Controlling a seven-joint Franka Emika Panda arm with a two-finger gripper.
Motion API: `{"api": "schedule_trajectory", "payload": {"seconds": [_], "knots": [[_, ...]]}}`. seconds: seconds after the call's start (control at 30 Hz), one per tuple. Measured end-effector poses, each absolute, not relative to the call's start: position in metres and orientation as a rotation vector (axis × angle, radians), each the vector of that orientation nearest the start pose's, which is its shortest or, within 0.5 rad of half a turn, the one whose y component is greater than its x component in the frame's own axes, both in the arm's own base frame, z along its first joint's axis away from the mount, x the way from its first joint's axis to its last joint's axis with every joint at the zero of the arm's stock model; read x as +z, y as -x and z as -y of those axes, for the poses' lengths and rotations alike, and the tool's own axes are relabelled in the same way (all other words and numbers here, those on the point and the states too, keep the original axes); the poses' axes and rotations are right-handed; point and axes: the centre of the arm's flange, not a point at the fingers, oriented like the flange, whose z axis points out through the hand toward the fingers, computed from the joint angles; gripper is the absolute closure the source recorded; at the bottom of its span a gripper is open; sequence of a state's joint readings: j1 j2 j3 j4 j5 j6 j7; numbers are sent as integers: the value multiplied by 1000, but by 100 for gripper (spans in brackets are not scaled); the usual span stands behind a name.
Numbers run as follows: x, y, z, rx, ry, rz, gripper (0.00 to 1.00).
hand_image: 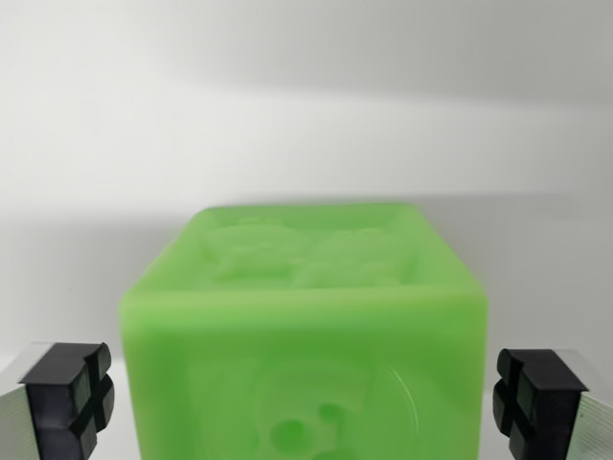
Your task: Stack cube
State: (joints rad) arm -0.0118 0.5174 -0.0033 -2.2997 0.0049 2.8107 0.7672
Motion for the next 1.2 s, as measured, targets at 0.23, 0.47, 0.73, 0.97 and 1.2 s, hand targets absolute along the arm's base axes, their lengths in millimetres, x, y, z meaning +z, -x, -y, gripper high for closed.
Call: {"api": "schedule_trajectory", "payload": {"seconds": [0.23,0.47,0.73,0.97,1.2], "knots": [[115,-516,8,6,2904,-1204,0],[115,-516,8,6,2903,-1204,100],[115,-516,8,6,2903,-1204,100],[115,-516,8,6,2903,-1204,100],[115,-516,8,6,2903,-1204,100]]}}
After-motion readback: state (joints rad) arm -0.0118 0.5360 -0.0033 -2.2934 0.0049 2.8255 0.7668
